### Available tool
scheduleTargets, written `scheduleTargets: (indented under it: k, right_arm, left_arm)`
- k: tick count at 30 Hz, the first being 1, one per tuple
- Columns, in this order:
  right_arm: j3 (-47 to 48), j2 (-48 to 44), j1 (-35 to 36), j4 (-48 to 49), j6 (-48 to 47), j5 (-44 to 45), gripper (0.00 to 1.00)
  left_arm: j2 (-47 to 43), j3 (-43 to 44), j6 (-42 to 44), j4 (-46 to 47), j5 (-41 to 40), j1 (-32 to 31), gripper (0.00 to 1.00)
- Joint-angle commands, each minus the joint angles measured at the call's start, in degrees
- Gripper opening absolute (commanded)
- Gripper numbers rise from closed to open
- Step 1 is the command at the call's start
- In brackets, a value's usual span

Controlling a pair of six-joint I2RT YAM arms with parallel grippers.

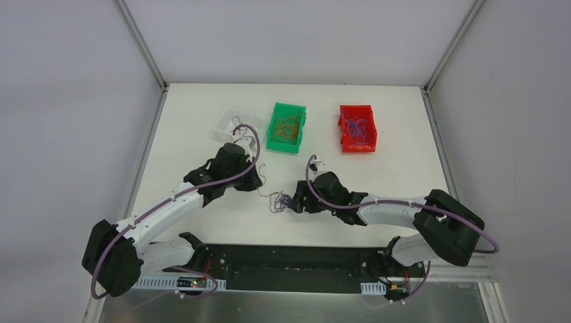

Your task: Untangle the cables

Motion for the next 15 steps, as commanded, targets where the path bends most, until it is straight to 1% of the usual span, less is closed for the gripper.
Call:
scheduleTargets:
  k: [1,5,7,9,11,14,15]
  right_arm:
    - [-2.2,1.5,2.1,5.8,1.6,9.5,0.67]
    - [-3.0,2.9,3.8,7.7,0.7,11.2,0.66]
    - [-2.7,4.1,4.3,8.3,0.5,12.0,0.63]
    - [-2.3,5.3,4.8,8.8,0.5,12.9,0.58]
    - [-1.6,6.3,5.2,9.1,0.2,13.6,0.52]
    - [-0.7,6.8,5.6,9.1,-0.6,14.1,0.33]
    - [-0.8,6.4,5.7,8.7,-0.6,14.3,0.26]
  left_arm:
    - [0.0,1.6,0.8,0.7,-0.5,0.0,0.0]
    - [0.2,1.8,0.7,0.8,-0.6,0.0,0.0]
    - [0.3,1.9,0.7,0.7,-0.5,0.0,0.0]
    - [0.3,1.9,0.7,0.7,-0.5,0.0,0.0]
    - [0.3,1.9,0.6,0.7,-0.6,0.0,0.0]
    - [0.2,2.0,0.8,0.7,-0.7,0.0,0.0]
    - [0.2,2.1,0.9,0.7,-0.9,0.0,0.0]
